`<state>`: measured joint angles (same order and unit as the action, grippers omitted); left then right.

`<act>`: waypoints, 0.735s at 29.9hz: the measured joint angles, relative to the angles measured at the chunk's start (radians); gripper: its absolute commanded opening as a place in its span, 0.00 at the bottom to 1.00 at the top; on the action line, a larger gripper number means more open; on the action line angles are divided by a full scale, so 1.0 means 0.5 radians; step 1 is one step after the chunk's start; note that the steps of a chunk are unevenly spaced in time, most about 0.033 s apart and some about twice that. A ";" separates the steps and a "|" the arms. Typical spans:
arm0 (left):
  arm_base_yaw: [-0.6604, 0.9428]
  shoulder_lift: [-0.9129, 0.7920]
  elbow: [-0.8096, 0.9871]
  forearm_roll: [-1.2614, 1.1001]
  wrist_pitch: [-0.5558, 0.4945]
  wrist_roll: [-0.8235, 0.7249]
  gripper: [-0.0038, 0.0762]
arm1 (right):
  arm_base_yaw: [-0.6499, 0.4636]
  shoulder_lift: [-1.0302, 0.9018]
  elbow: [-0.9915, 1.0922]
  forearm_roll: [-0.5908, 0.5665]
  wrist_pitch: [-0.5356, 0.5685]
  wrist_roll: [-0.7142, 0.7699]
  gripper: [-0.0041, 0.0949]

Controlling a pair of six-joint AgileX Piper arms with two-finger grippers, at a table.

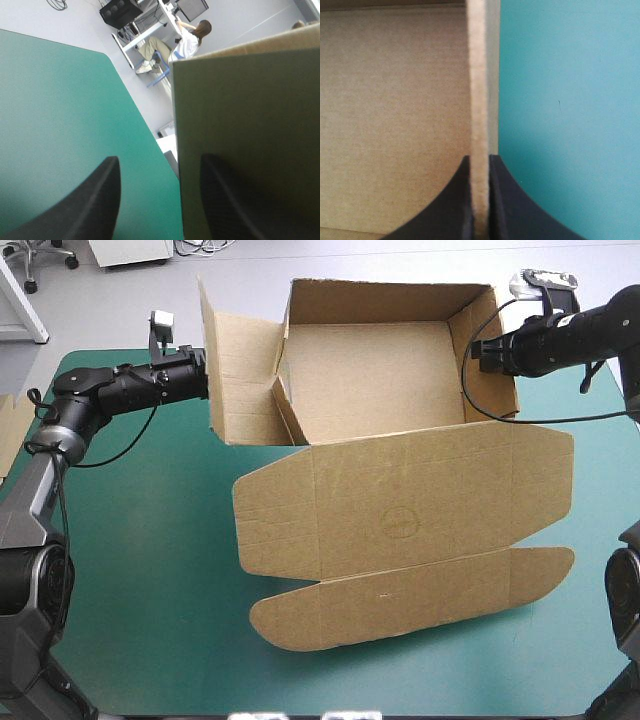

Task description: Fold the box

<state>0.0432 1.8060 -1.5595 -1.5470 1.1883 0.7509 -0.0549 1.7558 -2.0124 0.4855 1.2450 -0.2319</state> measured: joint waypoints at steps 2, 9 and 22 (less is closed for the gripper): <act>-0.056 0.000 -0.098 0.078 0.002 -0.047 0.52 | 0.000 0.000 0.000 0.000 0.000 0.002 0.02; -0.204 -0.001 -0.330 0.151 0.050 -0.077 0.52 | 0.000 0.000 0.000 0.000 0.000 0.002 0.02; -0.206 -0.001 -0.439 0.103 0.053 -0.217 0.52 | 0.000 0.000 0.000 0.002 0.000 0.039 0.03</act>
<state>-0.0596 1.8057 -1.7791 -1.4953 1.2146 0.6427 -0.0549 1.7558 -2.0124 0.4864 1.2450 -0.2123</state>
